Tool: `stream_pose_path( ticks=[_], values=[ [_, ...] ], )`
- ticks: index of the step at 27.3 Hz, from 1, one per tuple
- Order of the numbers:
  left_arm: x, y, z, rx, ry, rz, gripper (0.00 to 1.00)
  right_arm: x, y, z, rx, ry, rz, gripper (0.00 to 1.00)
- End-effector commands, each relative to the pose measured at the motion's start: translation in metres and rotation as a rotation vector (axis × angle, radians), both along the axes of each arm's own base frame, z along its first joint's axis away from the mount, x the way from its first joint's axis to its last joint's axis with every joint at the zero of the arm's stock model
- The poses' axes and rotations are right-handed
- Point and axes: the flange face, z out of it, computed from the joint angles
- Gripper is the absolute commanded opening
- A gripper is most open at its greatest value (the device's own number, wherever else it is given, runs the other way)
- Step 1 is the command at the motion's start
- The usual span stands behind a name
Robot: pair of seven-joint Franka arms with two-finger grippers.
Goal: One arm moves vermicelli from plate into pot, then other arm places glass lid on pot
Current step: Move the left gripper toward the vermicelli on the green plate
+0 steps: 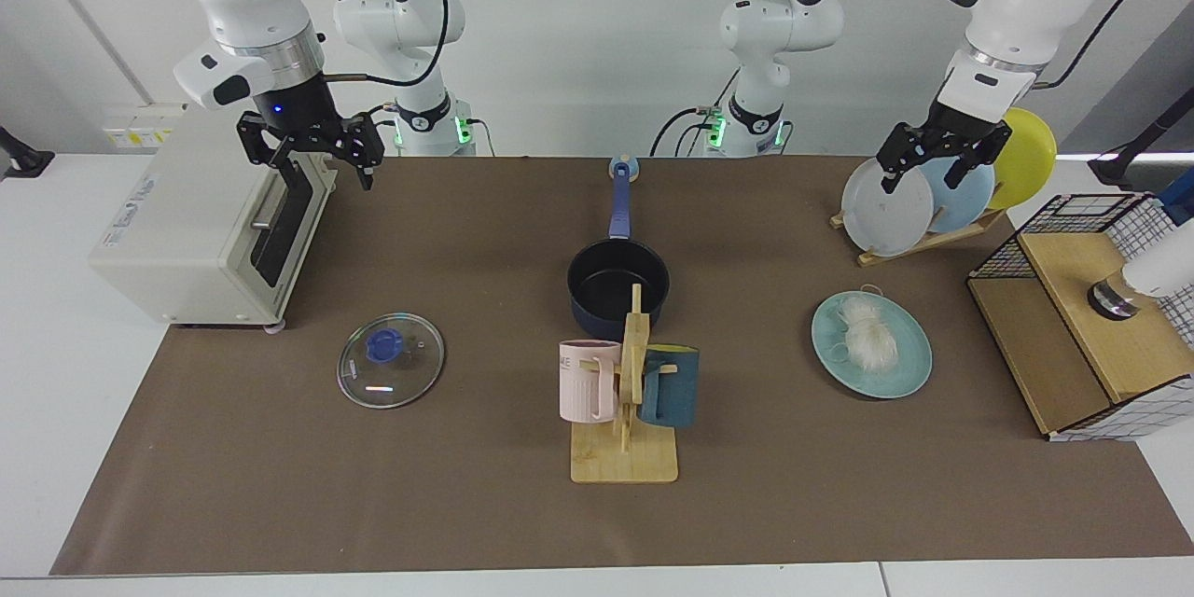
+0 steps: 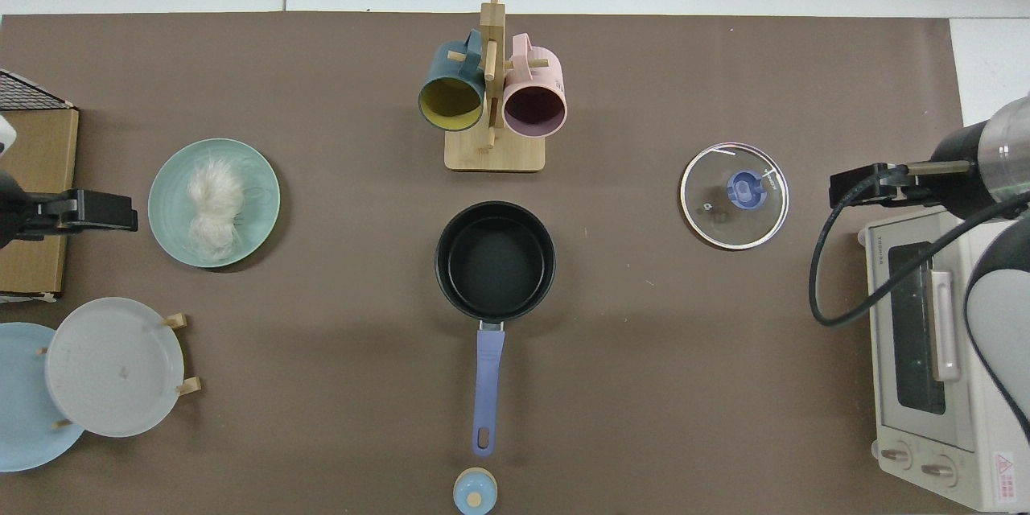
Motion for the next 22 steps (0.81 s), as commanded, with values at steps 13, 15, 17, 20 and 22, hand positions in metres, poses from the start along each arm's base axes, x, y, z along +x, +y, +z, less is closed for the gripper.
stream_pose_path(
  ticks=[13,15,17,20,22],
  values=[
    [-0.006,-0.005,0.004,-0.018,0.006,-0.006,1.00,-0.002,-0.004,0.003,0.022,0.000,0.015,0.99],
    [-0.005,-0.005,0.004,-0.018,0.004,-0.009,1.00,-0.002,-0.004,0.004,0.022,-0.002,0.015,0.99],
    [-0.004,-0.005,0.006,-0.018,-0.011,-0.009,1.00,-0.002,-0.003,0.004,0.022,-0.002,0.016,0.99],
    [0.005,-0.004,0.008,-0.007,-0.058,-0.015,1.00,-0.002,-0.003,0.003,0.022,0.000,0.016,0.99],
    [0.012,-0.004,0.009,-0.002,-0.101,-0.015,1.00,-0.002,-0.004,0.003,0.022,0.000,0.015,0.99]
  ],
)
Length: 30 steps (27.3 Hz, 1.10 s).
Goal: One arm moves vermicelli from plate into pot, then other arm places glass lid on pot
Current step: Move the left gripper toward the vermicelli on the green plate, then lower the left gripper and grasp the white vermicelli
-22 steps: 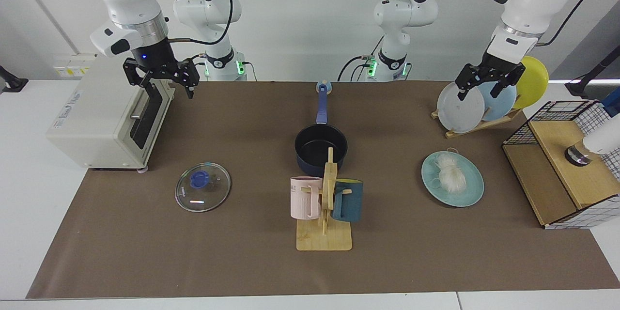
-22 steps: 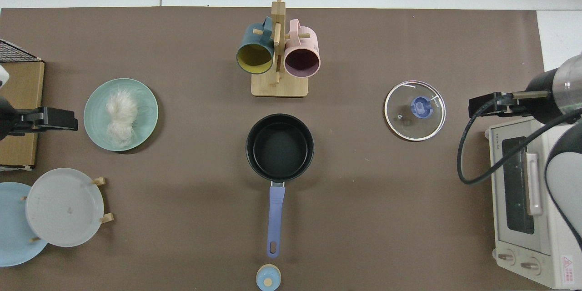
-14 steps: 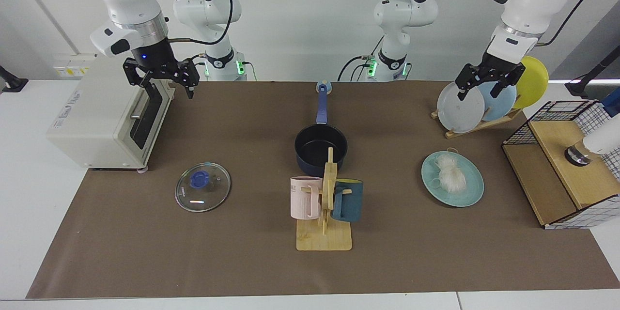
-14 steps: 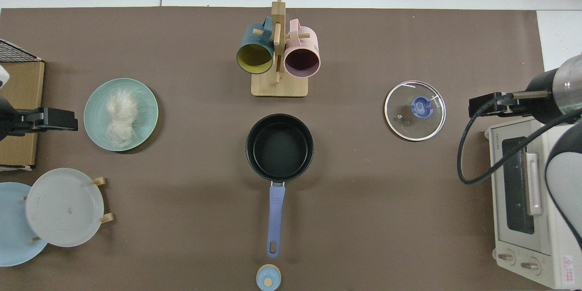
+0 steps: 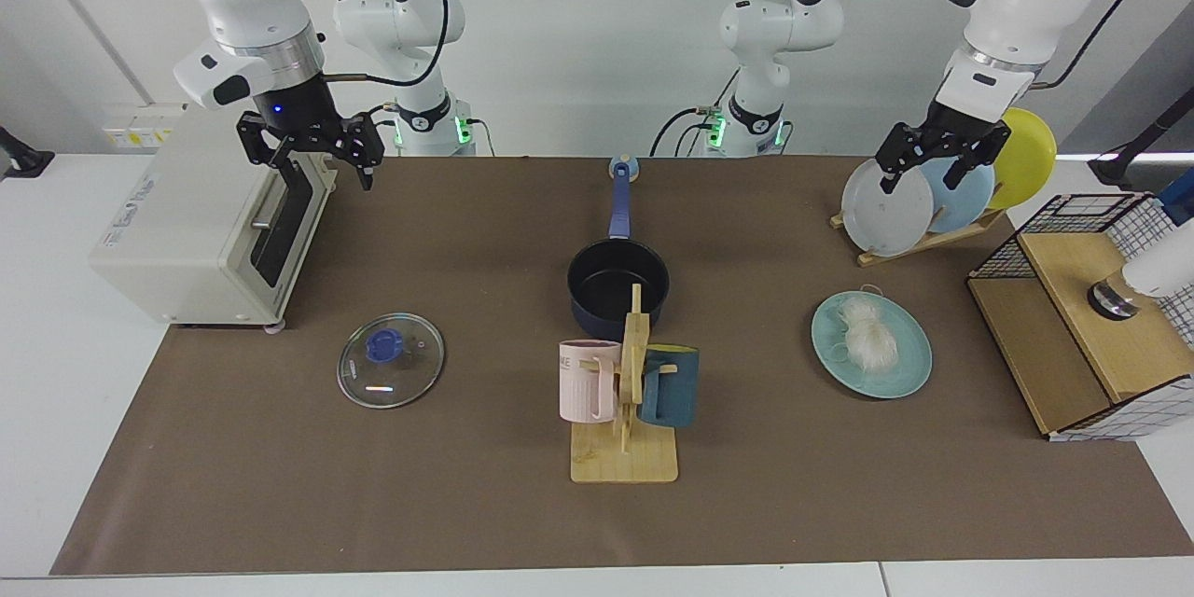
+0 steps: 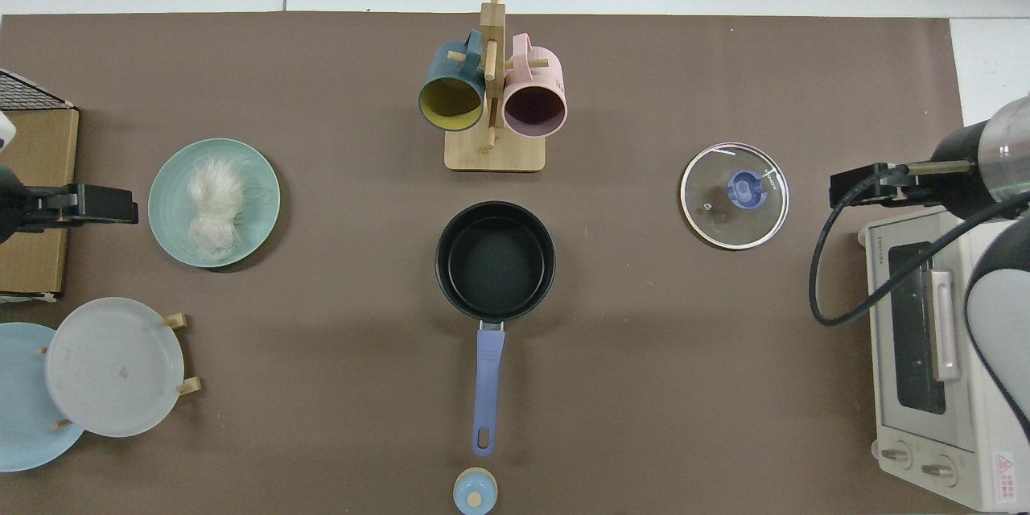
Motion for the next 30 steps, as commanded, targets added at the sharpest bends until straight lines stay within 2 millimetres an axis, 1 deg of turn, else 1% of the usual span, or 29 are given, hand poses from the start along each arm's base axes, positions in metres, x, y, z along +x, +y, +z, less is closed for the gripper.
stream_pose_path(
  ticks=[1,3,6,10,12,14,15,16,18,19,21,26,28,30],
  values=[
    [0.012,-0.003,0.007,-0.002,-0.089,-0.013,1.00,-0.002,-0.004,0.003,0.022,0.000,0.015,0.99],
    [0.019,-0.004,0.003,-0.005,-0.104,-0.014,1.00,-0.002,-0.003,0.004,0.022,-0.002,0.016,0.99],
    [0.031,-0.003,-0.011,-0.009,-0.109,-0.010,1.00,-0.002,-0.004,0.003,0.022,0.000,0.015,0.99],
    [0.055,-0.003,-0.045,0.000,-0.101,-0.009,1.00,-0.002,-0.004,0.003,0.022,0.000,0.015,0.99],
    [0.070,-0.003,-0.072,0.002,-0.086,-0.008,1.00,-0.002,-0.004,0.003,0.022,0.000,0.015,0.99],
    [0.083,-0.004,-0.094,-0.001,-0.090,-0.004,1.00,-0.002,-0.004,0.004,0.022,-0.002,0.015,0.99],
    [0.086,-0.005,-0.095,-0.005,-0.110,-0.010,1.00,-0.002,-0.004,0.003,0.022,0.000,0.015,0.99],
    [0.086,0.000,-0.097,-0.004,-0.116,-0.004,1.00,-0.002,-0.004,0.004,0.022,-0.002,0.015,0.99],
    [0.087,0.002,-0.106,-0.004,-0.103,0.000,1.00,-0.002,-0.004,0.003,0.022,0.000,0.015,0.99],
    [0.091,0.001,-0.118,-0.002,-0.094,-0.001,1.00,-0.002,-0.004,0.004,0.022,-0.002,0.015,0.99],
    [0.100,-0.002,-0.149,-0.001,-0.054,-0.006,1.00,-0.002,-0.004,0.003,0.022,0.000,0.015,0.99],
    [0.109,0.003,-0.197,-0.002,-0.030,0.001,1.00,-0.002,-0.004,0.003,0.022,0.000,0.015,0.99],
    [0.110,0.003,-0.219,-0.002,-0.008,0.002,1.00,-0.002,-0.004,0.003,0.022,0.000,0.015,0.99],
    [0.106,0.002,-0.240,-0.002,0.029,-0.001,1.00,-0.002,-0.004,0.003,0.022,0.000,0.015,0.99]
  ],
)
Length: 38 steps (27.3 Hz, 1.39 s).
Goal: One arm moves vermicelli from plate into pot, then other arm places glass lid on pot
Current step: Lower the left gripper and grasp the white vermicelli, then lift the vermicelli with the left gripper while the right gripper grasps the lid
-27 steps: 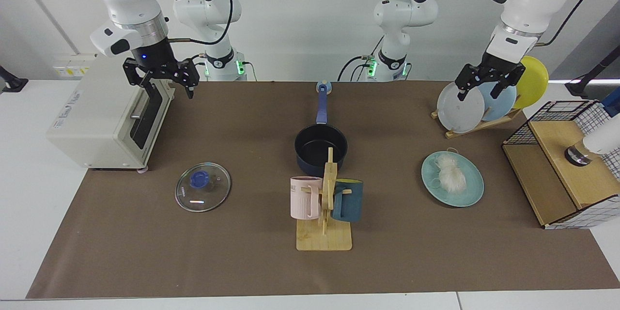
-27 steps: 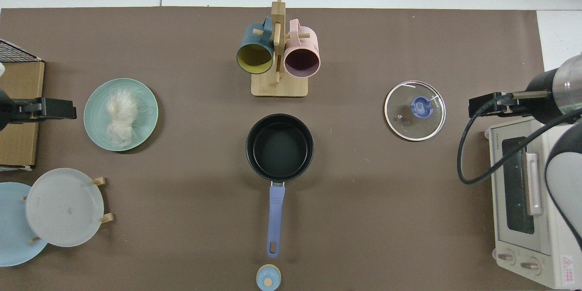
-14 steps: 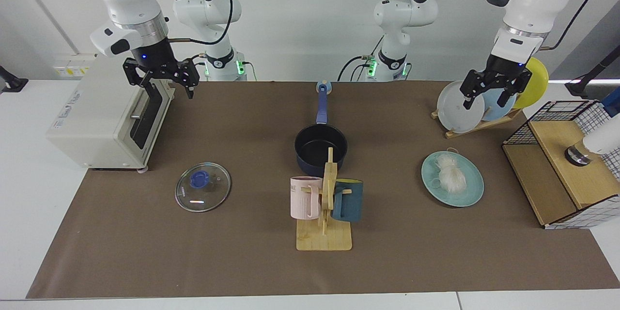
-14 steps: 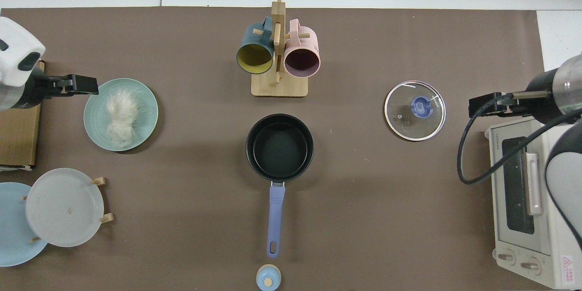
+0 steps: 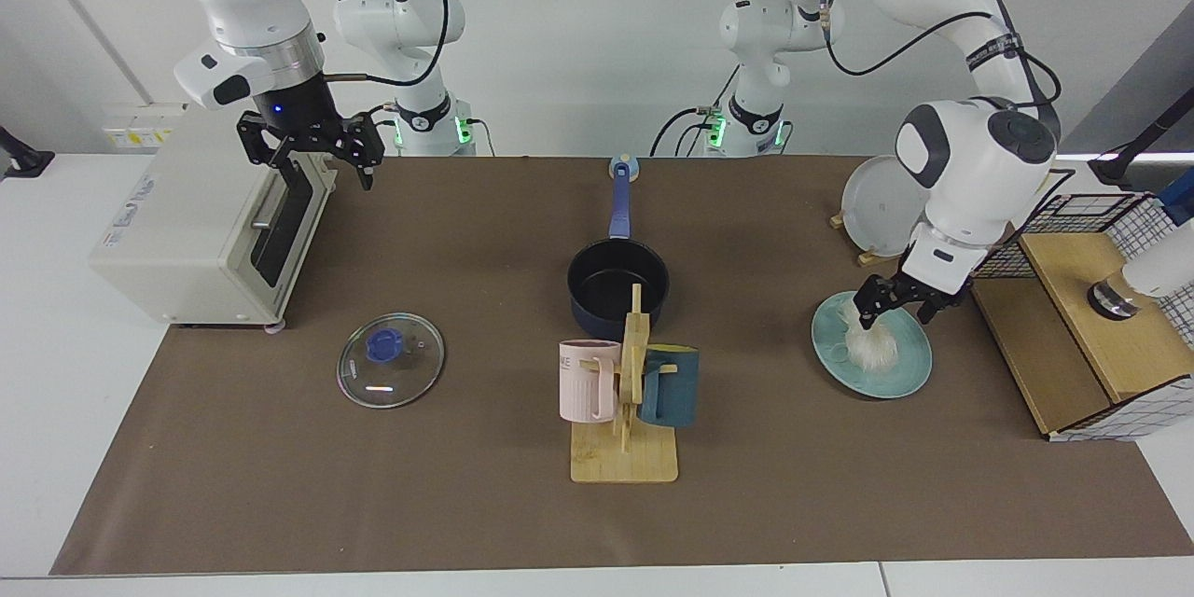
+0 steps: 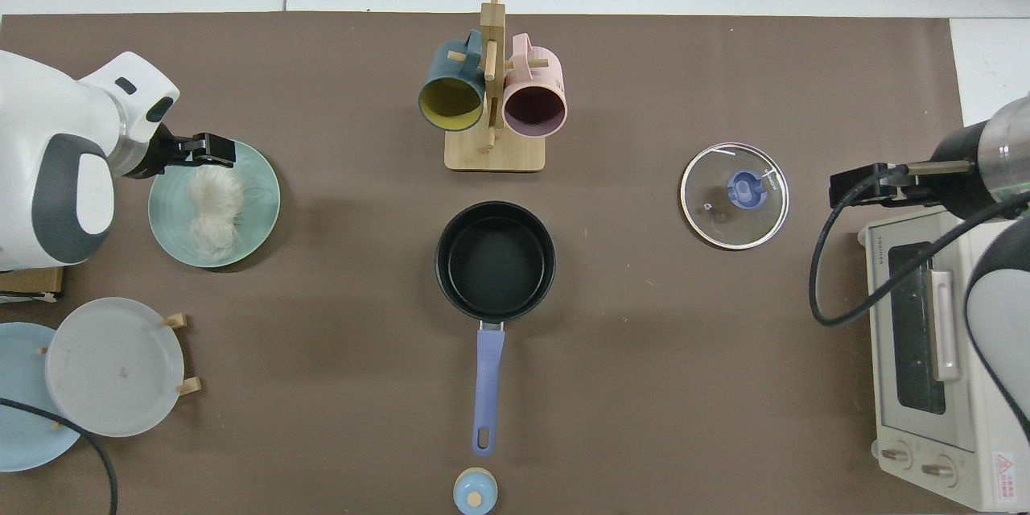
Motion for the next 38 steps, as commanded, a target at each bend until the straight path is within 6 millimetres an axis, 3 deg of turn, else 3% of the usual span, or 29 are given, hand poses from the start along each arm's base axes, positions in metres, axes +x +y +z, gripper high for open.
stream_pose_path(
  ticks=[1,5,8,13,15,16,20,28,33,38],
  values=[
    [-0.005,0.000,-0.045,0.003,0.046,-0.003,1.00,-0.002,-0.004,0.003,0.022,0.000,0.015,0.99],
    [-0.009,0.000,-0.055,0.003,0.057,-0.003,1.00,-0.003,-0.004,0.002,0.017,0.007,0.015,0.99],
    [-0.008,0.004,-0.055,0.003,0.046,0.005,1.00,-0.008,-0.025,-0.001,0.021,0.049,-0.015,0.99],
    [-0.004,0.006,-0.066,0.002,0.013,0.020,1.00,-0.011,-0.022,0.000,0.021,0.066,-0.017,0.99],
    [-0.005,0.008,-0.069,0.002,0.014,0.020,1.00,-0.013,-0.030,0.006,0.020,0.055,-0.033,0.99],
    [-0.005,0.020,-0.069,0.007,0.014,0.033,1.00,-0.014,-0.032,0.007,0.018,0.053,-0.029,0.99],
    [-0.004,0.030,-0.069,0.012,0.001,0.047,1.00,-0.010,-0.034,0.008,0.013,0.029,-0.038,0.99],
    [-0.002,0.026,-0.077,0.004,-0.010,0.117,1.00,0.000,-0.040,0.003,-0.002,0.017,-0.044,0.98],
    [-0.007,0.021,-0.088,0.000,-0.007,0.130,1.00,0.014,-0.037,-0.010,-0.005,0.040,-0.039,0.98],
    [-0.007,0.022,-0.089,0.001,-0.010,0.126,0.99,0.043,-0.029,-0.044,-0.010,0.069,-0.025,0.98]
  ],
)
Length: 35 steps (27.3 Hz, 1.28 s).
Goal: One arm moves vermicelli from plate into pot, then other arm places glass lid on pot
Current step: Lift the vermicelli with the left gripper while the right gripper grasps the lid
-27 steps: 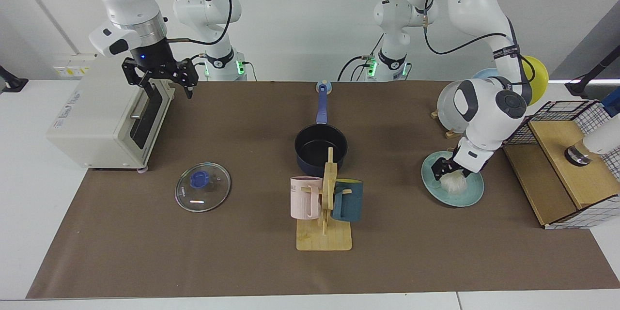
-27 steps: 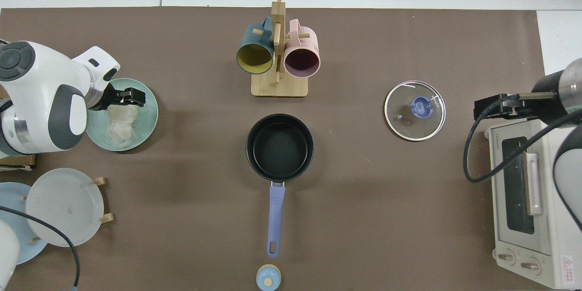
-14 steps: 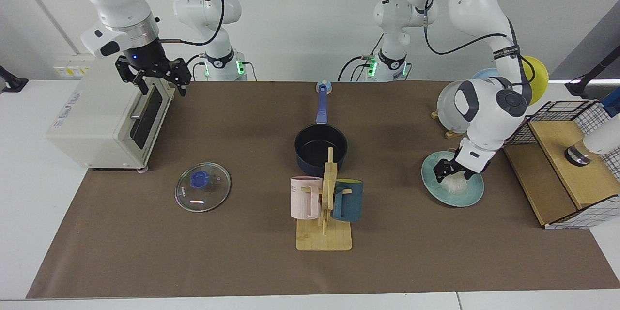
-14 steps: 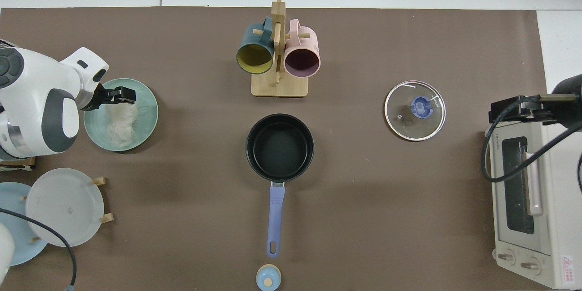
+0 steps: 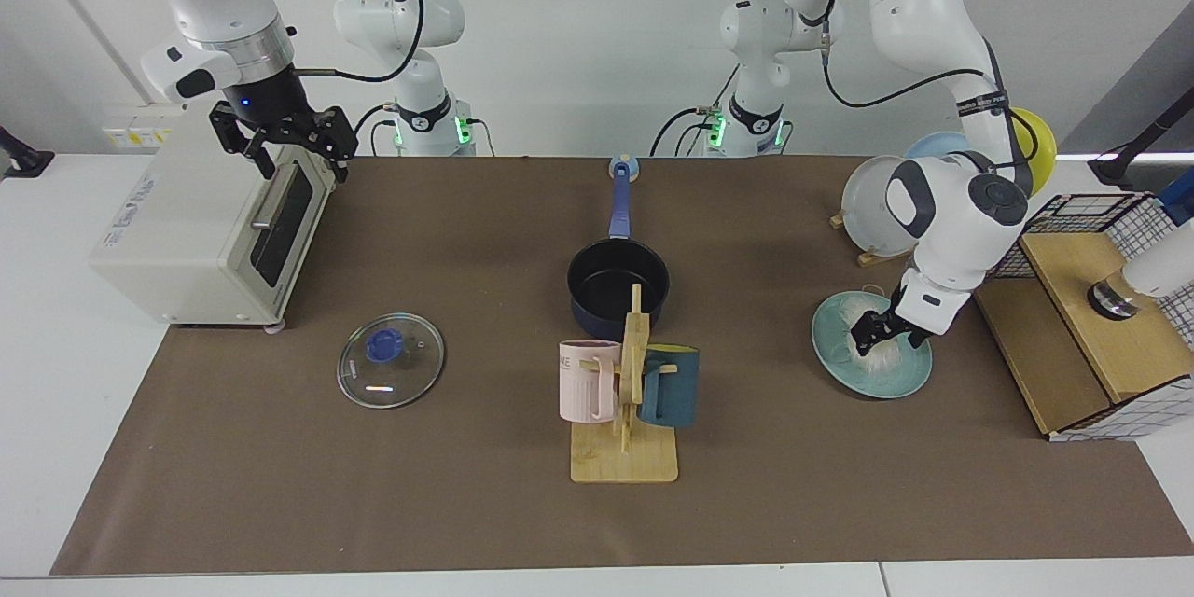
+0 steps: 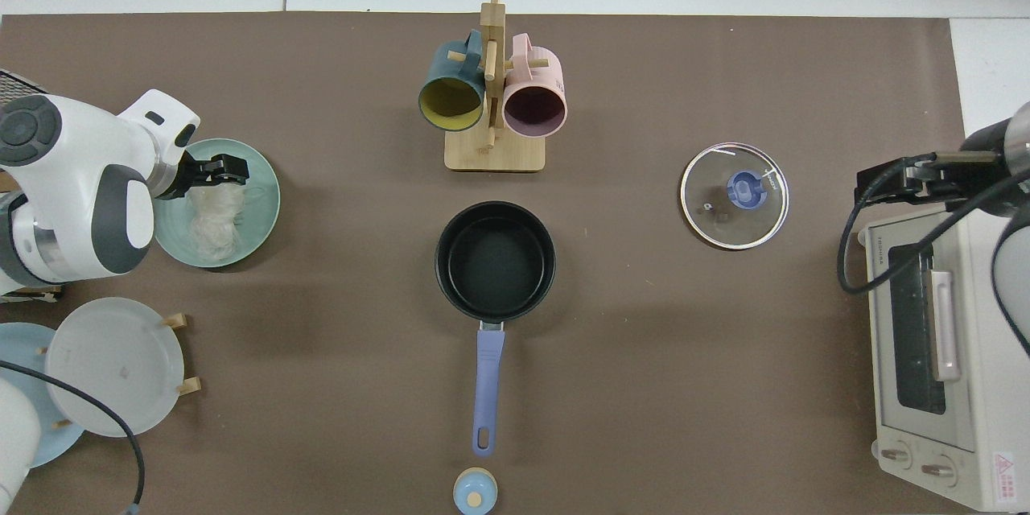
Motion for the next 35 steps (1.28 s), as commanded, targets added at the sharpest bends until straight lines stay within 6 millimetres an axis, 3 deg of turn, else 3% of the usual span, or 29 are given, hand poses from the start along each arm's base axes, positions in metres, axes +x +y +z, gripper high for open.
stream_pose_path(
  ticks=[1,3,6,8,10,14,18,20,22,25,31,35],
  values=[
    [-0.003,-0.001,-0.004,0.003,-0.022,0.004,0.98,0.043,0.006,-0.036,-0.013,0.015,0.039,0.98],
    [-0.001,-0.001,-0.004,0.004,-0.035,0.002,0.86,0.060,0.007,-0.050,-0.018,0.015,0.037,0.98],
    [-0.002,-0.001,-0.006,0.004,-0.030,0.002,0.76,0.081,0.011,-0.075,-0.018,0.002,0.020,0.98],
    [-0.002,-0.001,-0.007,0.004,-0.021,0.005,0.52,0.093,0.019,-0.092,-0.026,-0.015,0.030,0.98],
    [-0.003,-0.002,-0.007,0.003,-0.018,0.002,0.38,0.102,0.025,-0.110,-0.043,-0.022,0.043,0.98],
    [-0.007,-0.002,-0.010,0.001,0.029,0.002,0.00,0.113,0.048,-0.131,-0.072,-0.057,0.071,0.98],
    [-0.009,-0.007,-0.009,0.000,0.073,-0.007,0.00,0.119,0.055,-0.171,-0.076,-0.061,0.052,0.98],
    [-0.005,-0.013,0.006,0.015,0.073,-0.028,0.00,0.117,0.054,-0.191,-0.073,-0.068,0.061,0.98],
    [-0.001,-0.017,0.023,0.029,0.083,-0.036,0.00,0.116,0.050,-0.201,-0.068,-0.077,0.070,0.98],
    [0.004,-0.022,0.067,0.028,0.081,-0.036,0.00,0.116,0.045,-0.207,-0.065,-0.070,0.104,0.98],
    [-0.004,-0.052,0.134,0.014,0.081,0.000,0.00,0.108,0.038,-0.227,-0.056,-0.027,0.163,0.98],
    [-0.018,-0.091,0.171,-0.005,0.072,0.055,0.00,0.105,0.032,-0.236,-0.054,-0.020,0.216,0.98]
  ],
)
